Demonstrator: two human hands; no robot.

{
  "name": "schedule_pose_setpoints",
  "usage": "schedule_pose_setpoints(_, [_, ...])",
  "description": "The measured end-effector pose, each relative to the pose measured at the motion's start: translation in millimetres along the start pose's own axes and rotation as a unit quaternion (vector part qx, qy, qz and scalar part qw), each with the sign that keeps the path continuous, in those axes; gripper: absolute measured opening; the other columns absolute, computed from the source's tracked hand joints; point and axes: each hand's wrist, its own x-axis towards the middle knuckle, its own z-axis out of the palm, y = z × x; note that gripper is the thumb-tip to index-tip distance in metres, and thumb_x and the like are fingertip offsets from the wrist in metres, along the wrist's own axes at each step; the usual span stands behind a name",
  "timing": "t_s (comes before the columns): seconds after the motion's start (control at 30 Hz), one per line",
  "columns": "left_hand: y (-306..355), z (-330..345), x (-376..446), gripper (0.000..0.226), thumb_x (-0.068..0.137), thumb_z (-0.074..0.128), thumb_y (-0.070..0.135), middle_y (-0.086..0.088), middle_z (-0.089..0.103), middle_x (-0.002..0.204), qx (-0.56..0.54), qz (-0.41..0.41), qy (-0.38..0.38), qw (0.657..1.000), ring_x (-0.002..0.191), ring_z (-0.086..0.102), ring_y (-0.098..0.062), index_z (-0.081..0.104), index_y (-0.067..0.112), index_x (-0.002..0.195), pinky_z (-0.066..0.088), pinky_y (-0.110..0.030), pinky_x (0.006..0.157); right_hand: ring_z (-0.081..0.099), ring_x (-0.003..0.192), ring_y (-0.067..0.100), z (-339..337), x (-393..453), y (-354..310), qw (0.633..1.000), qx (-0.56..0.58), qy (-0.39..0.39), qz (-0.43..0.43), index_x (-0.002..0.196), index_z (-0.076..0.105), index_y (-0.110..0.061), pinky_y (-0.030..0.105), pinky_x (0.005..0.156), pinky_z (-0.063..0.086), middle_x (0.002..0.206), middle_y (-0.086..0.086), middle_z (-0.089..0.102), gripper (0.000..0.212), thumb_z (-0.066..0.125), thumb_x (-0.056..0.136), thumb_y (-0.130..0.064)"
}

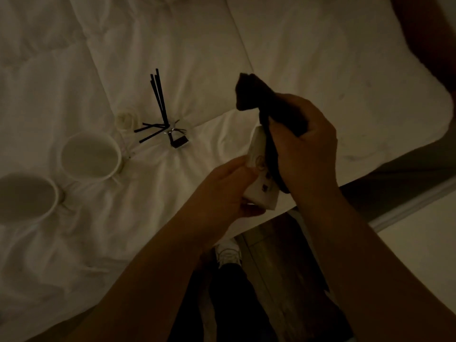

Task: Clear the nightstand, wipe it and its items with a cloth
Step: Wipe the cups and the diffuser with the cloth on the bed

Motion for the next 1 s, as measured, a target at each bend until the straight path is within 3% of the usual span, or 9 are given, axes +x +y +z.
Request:
schedule_pose_setpoints(0.07, [4, 1, 4, 0.026, 0.083, 0.05, 0.032, 0.004, 0.075, 0.087, -0.001, 0.031, 0.022, 0.999, 0.085, 0.072, -0.02, 0.075, 0.037, 0.079, 0.059, -0.038, 0.074, 0.063, 0.096, -0.001, -1, -3, 3, 0.999, 0.039, 0.019, 0.019, 0.115, 0.065, -0.026, 0.017, 0.082, 0.052, 0.104, -0.014, 0.068, 0.029, 0.063, 0.088, -0.02])
schedule_pose_setpoints(0.13, [3, 5, 5, 0.03, 0.091, 0.053, 0.026, 0.006, 0.075, 0.083, -0.026, 0.056, 0.046, 0.997, 0.082, 0.072, -0.015, 0.076, 0.034, 0.075, 0.059, -0.036, 0.072, 0.065, 0.096, 0.004, -4, -3, 5, 0.99, 0.111, 0.057, 0.073, 0.114, 0.066, -0.026, 0.029, 0.086, 0.055, 0.104, -0.011, 0.069, 0.028, 0.062, 0.088, -0.016])
schedule_pose_setpoints(0.3, [0, 14, 7, 0.021, 0.084, 0.061, 0.041, -0.003, 0.075, 0.097, -0.087, 0.092, 0.077, 0.989, 0.094, 0.07, -0.019, 0.077, 0.027, 0.088, 0.057, -0.032, 0.079, 0.068, 0.097, 0.027, -2, -10, 3, 0.939, 0.293, 0.065, 0.17, 0.109, 0.068, -0.025, 0.053, 0.082, 0.056, 0.104, 0.005, 0.071, 0.023, 0.062, 0.087, -0.023])
schedule_pose_setpoints(0.43, [2, 17, 11, 0.019, 0.082, 0.06, 0.034, 0.0, 0.076, 0.092, -0.182, 0.118, 0.088, 0.972, 0.089, 0.071, -0.014, 0.078, 0.027, 0.08, 0.056, -0.027, 0.073, 0.069, 0.092, 0.032, 2, -17, -1, 0.913, 0.359, 0.05, 0.186, 0.105, 0.069, -0.021, 0.049, 0.073, 0.057, 0.098, 0.01, 0.072, 0.018, 0.06, 0.089, -0.023])
schedule_pose_setpoints(0.63, [18, 14, 21, 0.027, 0.096, 0.049, 0.035, -0.005, 0.073, 0.104, -0.1, 0.168, 0.144, 0.97, 0.1, 0.068, -0.02, 0.067, 0.018, 0.106, 0.055, -0.03, 0.082, 0.069, 0.097, 0.014, 5, -34, 5, 0.959, 0.255, 0.04, 0.115, 0.104, 0.07, -0.035, 0.031, 0.079, 0.057, 0.102, -0.006, 0.073, 0.026, 0.065, 0.082, -0.023])
schedule_pose_setpoints(0.73, [34, 5, 33, 0.023, 0.099, 0.047, 0.034, 0.0, 0.073, 0.095, 0.022, 0.18, 0.179, 0.967, 0.092, 0.069, -0.012, 0.066, 0.02, 0.099, 0.056, -0.027, 0.077, 0.068, 0.097, 0.009, 4, -52, 17, 0.971, 0.212, 0.004, 0.113, 0.097, 0.07, -0.048, 0.026, 0.08, 0.056, 0.102, -0.013, 0.073, 0.031, 0.066, 0.082, -0.021])
schedule_pose_setpoints(0.83, [43, -3, 51, 0.02, 0.1, 0.047, 0.034, 0.009, 0.065, 0.09, 0.289, 0.226, 0.213, 0.906, 0.081, 0.063, 0.0, 0.061, 0.02, 0.096, 0.05, -0.015, 0.068, 0.069, 0.096, 0.009, -1, -66, 30, 0.971, 0.179, -0.036, 0.154, 0.095, 0.069, -0.048, 0.027, 0.079, 0.057, 0.1, -0.016, 0.072, 0.039, 0.068, 0.086, -0.011])
schedule_pose_setpoints(0.93, [46, -10, 74, 0.03, 0.099, 0.049, 0.031, -0.001, 0.058, 0.1, 0.486, 0.265, 0.201, 0.808, 0.086, 0.051, -0.008, 0.062, 0.009, 0.115, 0.034, -0.013, 0.073, 0.067, 0.091, 0.0, -5, -75, 36, 0.967, 0.165, -0.081, 0.174, 0.087, 0.069, -0.054, 0.016, 0.075, 0.055, 0.095, -0.025, 0.071, 0.051, 0.067, 0.085, -0.004])
schedule_pose_setpoints(1.0, [46, -16, 90, 0.034, 0.098, 0.052, 0.028, -0.01, 0.058, 0.107, 0.561, 0.282, 0.188, 0.755, 0.09, 0.049, -0.015, 0.06, 0.007, 0.122, 0.026, -0.013, 0.074, 0.069, 0.093, 0.006, -6, -77, 39, 0.964, 0.178, -0.086, 0.179, 0.089, 0.071, -0.055, 0.025, 0.078, 0.057, 0.098, -0.019, 0.072, 0.05, 0.068, 0.085, -0.005])
